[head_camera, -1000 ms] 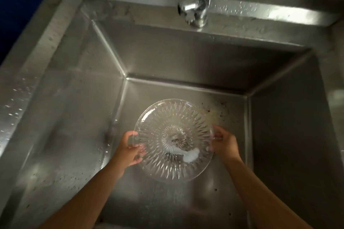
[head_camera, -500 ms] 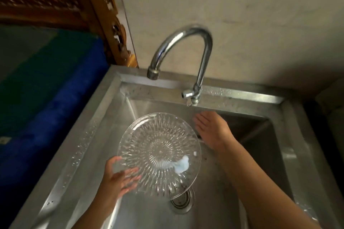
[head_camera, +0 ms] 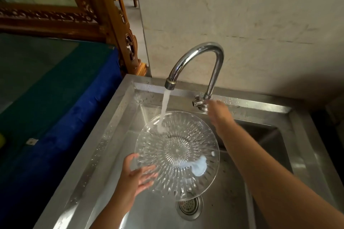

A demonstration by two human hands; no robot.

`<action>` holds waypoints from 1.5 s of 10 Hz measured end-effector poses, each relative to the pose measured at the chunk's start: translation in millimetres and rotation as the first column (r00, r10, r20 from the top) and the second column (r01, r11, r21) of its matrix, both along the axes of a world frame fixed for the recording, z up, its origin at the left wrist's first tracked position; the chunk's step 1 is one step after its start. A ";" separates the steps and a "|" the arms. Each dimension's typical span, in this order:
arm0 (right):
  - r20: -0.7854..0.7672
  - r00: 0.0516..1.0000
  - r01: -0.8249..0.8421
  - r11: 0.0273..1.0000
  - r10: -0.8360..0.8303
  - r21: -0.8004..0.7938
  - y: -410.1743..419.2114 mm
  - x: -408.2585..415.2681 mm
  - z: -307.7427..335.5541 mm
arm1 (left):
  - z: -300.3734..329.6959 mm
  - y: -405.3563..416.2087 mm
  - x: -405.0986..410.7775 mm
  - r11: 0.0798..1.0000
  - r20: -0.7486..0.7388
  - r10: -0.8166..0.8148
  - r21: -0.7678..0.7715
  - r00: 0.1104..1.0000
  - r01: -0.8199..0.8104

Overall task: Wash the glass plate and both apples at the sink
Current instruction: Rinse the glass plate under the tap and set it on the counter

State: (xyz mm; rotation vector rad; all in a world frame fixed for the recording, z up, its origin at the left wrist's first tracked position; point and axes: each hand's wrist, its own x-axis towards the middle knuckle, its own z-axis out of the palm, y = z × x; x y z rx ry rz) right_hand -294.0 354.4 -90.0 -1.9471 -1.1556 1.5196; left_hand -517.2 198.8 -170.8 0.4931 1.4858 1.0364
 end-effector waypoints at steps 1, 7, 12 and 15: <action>0.054 0.998 -0.024 0.997 0.020 0.079 -17.3 19.9 -32.0 | 2.7 -2.3 0.2 0.999 0.012 -0.049 0.023 0.999 0.049; -0.497 0.860 0.021 0.982 -0.114 -0.188 -73.6 -25.0 -64.4 | 145.9 63.4 -47.4 0.961 -0.723 -0.193 -0.004 0.663 0.276; 0.202 0.954 -0.268 0.934 0.222 0.237 -3.4 34.8 10.2 | 10.7 18.0 -22.1 0.997 0.027 -0.047 0.056 0.999 0.045; -0.046 0.984 0.178 0.978 -0.174 0.111 77.3 -25.2 0.8 | 23.0 10.3 -46.3 0.998 -0.078 -0.059 0.000 0.995 0.059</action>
